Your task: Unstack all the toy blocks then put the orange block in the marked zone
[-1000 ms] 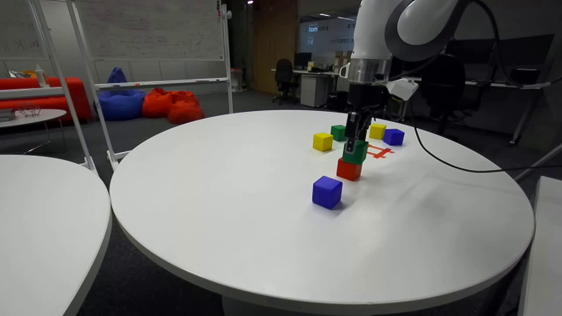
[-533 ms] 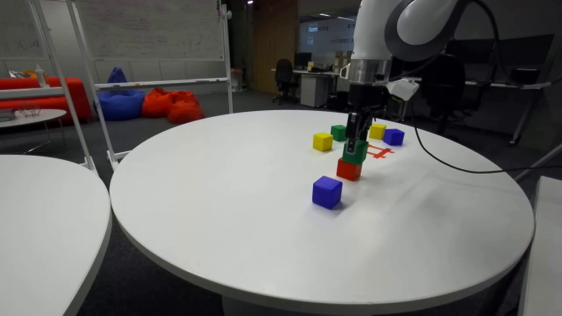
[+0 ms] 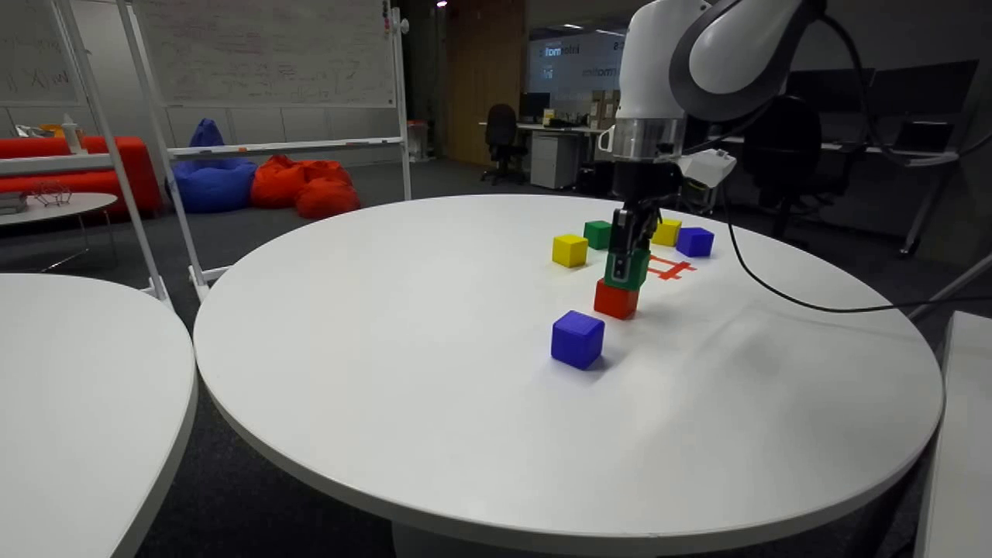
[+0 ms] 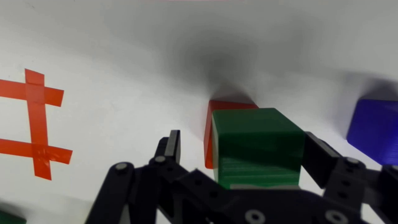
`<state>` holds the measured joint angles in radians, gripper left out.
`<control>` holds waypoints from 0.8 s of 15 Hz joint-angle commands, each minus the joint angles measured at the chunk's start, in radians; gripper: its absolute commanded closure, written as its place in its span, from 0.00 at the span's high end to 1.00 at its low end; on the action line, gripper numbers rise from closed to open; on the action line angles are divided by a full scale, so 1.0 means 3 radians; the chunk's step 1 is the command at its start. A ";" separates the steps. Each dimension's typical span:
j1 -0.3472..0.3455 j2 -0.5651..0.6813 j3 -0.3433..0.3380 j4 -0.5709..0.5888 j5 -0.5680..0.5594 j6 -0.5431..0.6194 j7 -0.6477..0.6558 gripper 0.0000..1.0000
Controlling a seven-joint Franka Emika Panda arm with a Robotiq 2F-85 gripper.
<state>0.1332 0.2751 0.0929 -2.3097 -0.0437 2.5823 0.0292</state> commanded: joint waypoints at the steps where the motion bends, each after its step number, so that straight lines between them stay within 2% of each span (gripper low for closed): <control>1: -0.0007 0.0002 0.0008 0.0005 -0.0002 -0.0010 0.0000 1.00; 11: -0.0012 0.0007 0.0020 -0.0001 0.0000 -0.0006 -0.0042 1.00; 12: -0.0010 0.0005 0.0016 -0.0003 -0.0013 -0.0006 -0.0042 0.75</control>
<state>0.1338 0.2772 0.0946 -2.3095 -0.0446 2.5825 0.0275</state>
